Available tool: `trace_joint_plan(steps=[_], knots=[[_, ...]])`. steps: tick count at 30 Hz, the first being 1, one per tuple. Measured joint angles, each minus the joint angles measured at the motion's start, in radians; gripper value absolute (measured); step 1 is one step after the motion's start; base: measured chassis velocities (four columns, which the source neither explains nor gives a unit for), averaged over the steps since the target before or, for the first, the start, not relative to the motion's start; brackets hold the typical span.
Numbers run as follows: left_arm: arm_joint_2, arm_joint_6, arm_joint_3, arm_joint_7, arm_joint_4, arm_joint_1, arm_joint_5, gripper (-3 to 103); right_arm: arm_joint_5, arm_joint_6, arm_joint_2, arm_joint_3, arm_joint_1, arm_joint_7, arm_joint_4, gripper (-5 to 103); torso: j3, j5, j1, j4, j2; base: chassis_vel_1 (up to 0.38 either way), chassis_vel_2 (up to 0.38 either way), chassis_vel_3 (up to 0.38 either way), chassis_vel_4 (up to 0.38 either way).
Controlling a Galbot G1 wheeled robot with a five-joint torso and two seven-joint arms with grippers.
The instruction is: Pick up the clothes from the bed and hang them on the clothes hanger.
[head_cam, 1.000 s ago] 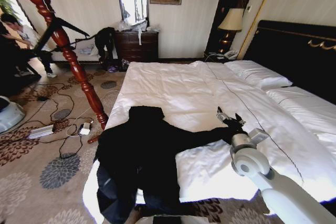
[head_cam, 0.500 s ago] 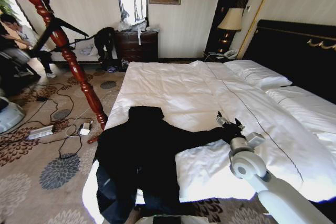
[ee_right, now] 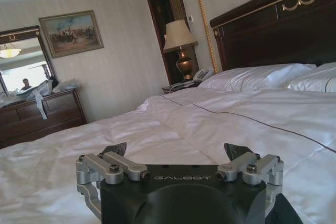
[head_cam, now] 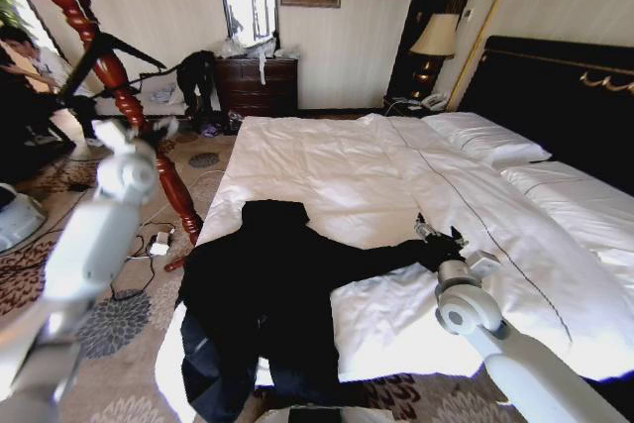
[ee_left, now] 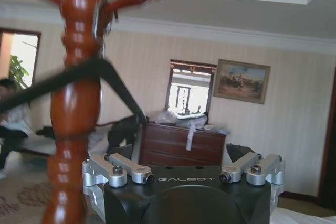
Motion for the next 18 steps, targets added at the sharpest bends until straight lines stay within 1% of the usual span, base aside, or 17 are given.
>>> trace_joint_plan(steps=[1,2,3,4,5,6,7,8,9,10,11,13,14,16,18], knots=[[0.0,0.0,0.0,0.0,0.0,0.0,0.0,100,0.0,0.0,0.0,0.0,0.0,0.0,0.0,100,0.0,0.0,0.0,0.0,0.0,0.0,0.0,0.0,0.0],[0.014,0.042,0.02,-0.018,0.0,-0.046,-0.009,100,0.0,0.0,0.004,-0.001,0.001,0.0,0.0,100,0.0,0.0002,0.0,0.0005,0.0,0.0,0.0,0.0,0.0],[0.034,0.104,0.047,-0.044,0.01,-0.116,-0.024,100,-0.001,0.0,0.008,-0.002,0.002,0.0,0.0,100,0.0,0.0002,0.0,0.0006,0.0,0.0,0.0,0.0,0.0],[0.051,0.151,0.063,-0.058,0.03,-0.171,-0.032,100,-0.003,0.0,0.01,-0.002,0.001,0.0,0.0,100,0.0,0.0002,0.0,0.0002,0.0,0.0,0.0,0.0,0.0],[0.062,0.171,0.071,-0.06,0.046,-0.199,-0.034,100,-0.004,0.0,0.012,-0.002,0.0,0.0,0.0,100,0.0,0.0003,0.0,-0.0003,0.0,0.0,0.0,0.0,0.0],[0.062,0.171,0.071,-0.06,0.046,-0.199,-0.034,100,-0.004,0.0,0.012,-0.002,0.0,0.0,0.0,100,0.0,0.0003,0.0,-0.0003,0.0,0.0,0.0,0.0,0.0],[0.074,0.192,0.078,-0.059,0.065,-0.226,-0.035,100,-0.005,0.0,0.012,-0.002,-0.002,0.001,0.001,100,0.0,0.0006,0.0,-0.0005,0.0,0.0,0.0,0.0,0.0],[0.095,0.221,0.088,-0.04,0.112,-0.26,-0.034,100,-0.005,-0.001,0.013,-0.001,-0.003,0.001,0.005,100,0.0,0.0002,0.0,-0.0004,0.0,0.0,0.0,0.0,0.0],[0.108,0.234,0.092,-0.018,0.15,-0.275,-0.032,100,-0.006,-0.001,0.013,0.001,-0.004,0.001,0.007,100,0.0,-0.0005,0.0,-0.0001,0.0,0.0,0.0,0.0,0.0],[0.117,0.237,0.095,0.006,0.192,-0.285,-0.024,100,-0.006,-0.001,0.013,0.003,-0.004,0.001,0.008,100,0.0,-0.0011,0.0,0.0006,0.0,0.0,0.0,0.0,0.0],[0.117,0.237,0.095,0.006,0.192,-0.285,-0.024,100,-0.006,-0.001,0.013,0.003,-0.004,0.001,0.008,100,0.0,-0.0011,0.0,0.0006,0.0,0.0,0.0,0.0,0.0],[0.124,0.238,0.095,0.033,0.255,-0.294,-0.013,100,-0.006,-0.001,0.014,0.006,-0.004,0.001,0.011,100,0.0,-0.0014,0.0,0.0008,0.0,0.0,0.0,0.0,0.0],[0.124,0.238,0.093,0.046,0.302,-0.298,0.002,100,-0.006,-0.002,0.014,0.008,-0.005,0.002,0.012,100,0.0,-0.0015,0.0,0.0005,0.0,0.0,0.0,0.0,0.0],[0.116,0.223,0.083,0.063,0.359,-0.305,0.057,100,-0.006,-0.003,0.01,0.011,-0.012,0.003,0.014,100,0.0,-0.0007,0.0,-0.0005,0.0,0.0,0.0,0.0,0.0],[0.113,0.219,0.08,0.067,0.376,-0.309,0.071,100,-0.006,-0.003,0.007,0.013,-0.015,0.003,0.015,100,0.0,-0.0004,0.0,-0.0008,0.0,0.0,0.0,0.0,0.0]])
